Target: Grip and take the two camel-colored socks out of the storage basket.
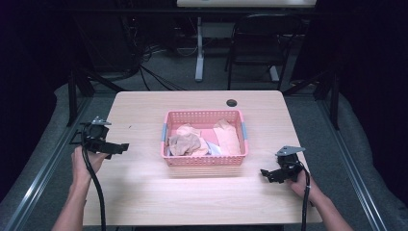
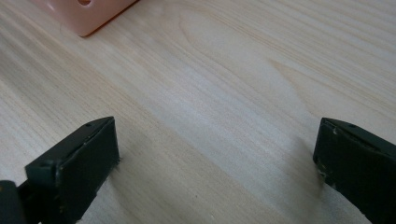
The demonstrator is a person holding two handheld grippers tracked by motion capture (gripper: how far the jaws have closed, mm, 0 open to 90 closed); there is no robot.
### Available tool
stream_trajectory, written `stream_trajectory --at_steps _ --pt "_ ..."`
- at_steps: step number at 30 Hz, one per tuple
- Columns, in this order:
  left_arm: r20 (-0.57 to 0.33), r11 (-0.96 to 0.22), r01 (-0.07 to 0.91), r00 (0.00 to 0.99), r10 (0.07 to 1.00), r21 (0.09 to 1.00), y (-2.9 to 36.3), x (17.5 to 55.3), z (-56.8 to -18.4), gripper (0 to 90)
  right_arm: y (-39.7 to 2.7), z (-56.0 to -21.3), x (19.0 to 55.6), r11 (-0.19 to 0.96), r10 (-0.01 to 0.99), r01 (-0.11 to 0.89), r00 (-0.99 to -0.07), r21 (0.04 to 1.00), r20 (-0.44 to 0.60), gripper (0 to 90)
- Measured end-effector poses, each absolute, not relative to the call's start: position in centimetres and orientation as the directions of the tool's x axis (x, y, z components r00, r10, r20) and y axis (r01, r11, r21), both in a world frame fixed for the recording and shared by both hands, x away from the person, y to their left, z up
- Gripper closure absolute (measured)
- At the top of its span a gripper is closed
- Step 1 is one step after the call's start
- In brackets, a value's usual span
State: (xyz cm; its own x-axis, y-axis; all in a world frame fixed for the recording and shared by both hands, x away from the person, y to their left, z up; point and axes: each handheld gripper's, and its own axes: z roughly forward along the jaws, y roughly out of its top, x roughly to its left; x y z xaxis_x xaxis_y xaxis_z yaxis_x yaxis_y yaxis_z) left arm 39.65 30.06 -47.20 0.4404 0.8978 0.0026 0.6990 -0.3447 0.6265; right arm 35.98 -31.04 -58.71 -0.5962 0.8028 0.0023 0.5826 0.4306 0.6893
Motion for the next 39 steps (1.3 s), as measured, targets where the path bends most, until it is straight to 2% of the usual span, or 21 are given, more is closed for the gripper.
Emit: stream_trajectory --at_steps 8,10,18,39 --pt "0.003 -0.381 0.684 0.485 0.875 0.621 28.2 40.4 -45.3 0.1 -31.0 -58.7 36.0 0.430 0.803 0.582 -0.596 0.690 0.002 0.0" --pt "-0.029 -0.389 0.683 0.515 0.857 0.618 27.3 40.7 -44.6 0.1 -31.0 -58.7 36.0 0.431 0.803 0.583 -0.596 0.689 0.002 0.0" --pt "0.001 -0.470 0.650 0.585 0.811 0.598 23.6 41.6 -42.9 0.1 -31.0 -58.7 36.0 0.431 0.802 0.582 -0.597 0.689 0.002 0.0" --pt "0.035 -0.612 0.586 0.707 0.707 0.531 15.4 43.2 -42.7 2.1 -31.0 -58.7 36.0 0.432 0.801 0.582 -0.598 0.689 0.003 0.0"
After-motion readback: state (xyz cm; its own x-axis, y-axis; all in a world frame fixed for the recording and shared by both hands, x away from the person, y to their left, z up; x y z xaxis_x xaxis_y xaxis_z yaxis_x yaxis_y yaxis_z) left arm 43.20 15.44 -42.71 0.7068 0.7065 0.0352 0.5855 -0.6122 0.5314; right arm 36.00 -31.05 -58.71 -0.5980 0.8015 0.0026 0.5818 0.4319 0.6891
